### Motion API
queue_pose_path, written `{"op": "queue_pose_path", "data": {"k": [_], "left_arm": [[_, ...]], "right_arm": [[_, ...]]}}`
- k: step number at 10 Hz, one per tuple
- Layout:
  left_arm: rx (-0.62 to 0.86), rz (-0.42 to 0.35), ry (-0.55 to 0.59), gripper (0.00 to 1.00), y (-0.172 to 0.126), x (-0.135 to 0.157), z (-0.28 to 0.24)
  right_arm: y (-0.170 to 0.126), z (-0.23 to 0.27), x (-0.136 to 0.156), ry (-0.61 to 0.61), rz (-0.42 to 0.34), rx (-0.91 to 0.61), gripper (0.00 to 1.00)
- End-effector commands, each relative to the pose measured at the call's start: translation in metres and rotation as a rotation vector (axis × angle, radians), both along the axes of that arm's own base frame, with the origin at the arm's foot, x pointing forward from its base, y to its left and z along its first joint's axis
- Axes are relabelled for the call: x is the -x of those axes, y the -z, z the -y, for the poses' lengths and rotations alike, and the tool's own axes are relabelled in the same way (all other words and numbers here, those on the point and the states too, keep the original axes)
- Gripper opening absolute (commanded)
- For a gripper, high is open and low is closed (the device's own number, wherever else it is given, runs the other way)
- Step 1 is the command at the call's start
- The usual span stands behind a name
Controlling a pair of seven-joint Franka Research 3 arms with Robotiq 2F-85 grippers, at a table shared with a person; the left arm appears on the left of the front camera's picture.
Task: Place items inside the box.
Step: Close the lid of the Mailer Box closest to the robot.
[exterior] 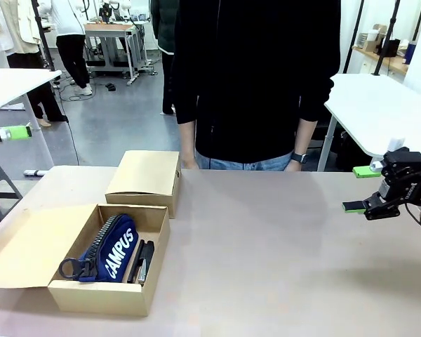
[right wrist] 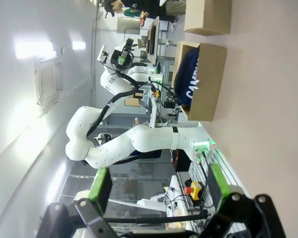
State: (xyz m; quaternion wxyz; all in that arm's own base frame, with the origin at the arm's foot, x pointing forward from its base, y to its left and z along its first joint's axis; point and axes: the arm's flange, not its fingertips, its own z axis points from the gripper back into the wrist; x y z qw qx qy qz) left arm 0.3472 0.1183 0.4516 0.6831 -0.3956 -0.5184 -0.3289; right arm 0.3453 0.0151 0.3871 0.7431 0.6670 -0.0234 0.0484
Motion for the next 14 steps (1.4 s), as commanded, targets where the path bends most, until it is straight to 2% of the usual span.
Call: {"op": "queue_pose_path", "data": {"k": [1, 2, 5, 6, 7, 8, 10, 11, 12, 14], "left_arm": [[-0.260, 0.134, 0.190, 1.00, 0.040, -0.014, -0.031], [-0.249, 0.126, 0.229, 1.00, 0.046, -0.010, -0.046], [-0.448, 0.200, 0.141, 1.00, 0.080, 0.007, -0.106], [-0.468, 0.222, 0.133, 1.00, 0.094, 0.007, -0.113], [-0.318, 0.091, 0.010, 1.00, 0.097, -0.006, -0.115], [-0.441, 0.179, 0.149, 1.00, 0.082, 0.012, -0.112], [-0.441, 0.179, 0.149, 1.00, 0.082, 0.012, -0.112], [-0.427, 0.158, 0.110, 1.00, 0.094, 0.009, -0.118], [-0.472, 0.138, 0.108, 1.00, 0.114, -0.008, -0.127], [-0.461, 0.135, 0.142, 1.00, 0.131, -0.008, -0.141]], "right_arm": [[-0.005, -0.001, -0.001, 0.020, -0.018, 0.007, 1.00], [-0.005, -0.001, -0.001, 0.020, -0.018, 0.007, 1.00], [-0.005, -0.001, -0.001, 0.020, -0.018, 0.007, 1.00], [-0.005, -0.001, -0.001, 0.020, -0.018, 0.007, 1.00], [-0.005, -0.001, -0.001, 0.020, -0.018, 0.007, 1.00], [-0.005, -0.001, -0.001, 0.020, -0.018, 0.007, 1.00], [-0.005, -0.001, -0.001, 0.020, -0.018, 0.007, 1.00], [-0.005, -0.001, -0.001, 0.020, -0.018, 0.007, 1.00], [-0.005, -0.001, -0.001, 0.020, -0.018, 0.007, 1.00], [-0.005, -0.001, -0.001, 0.020, -0.018, 0.007, 1.00]]}}
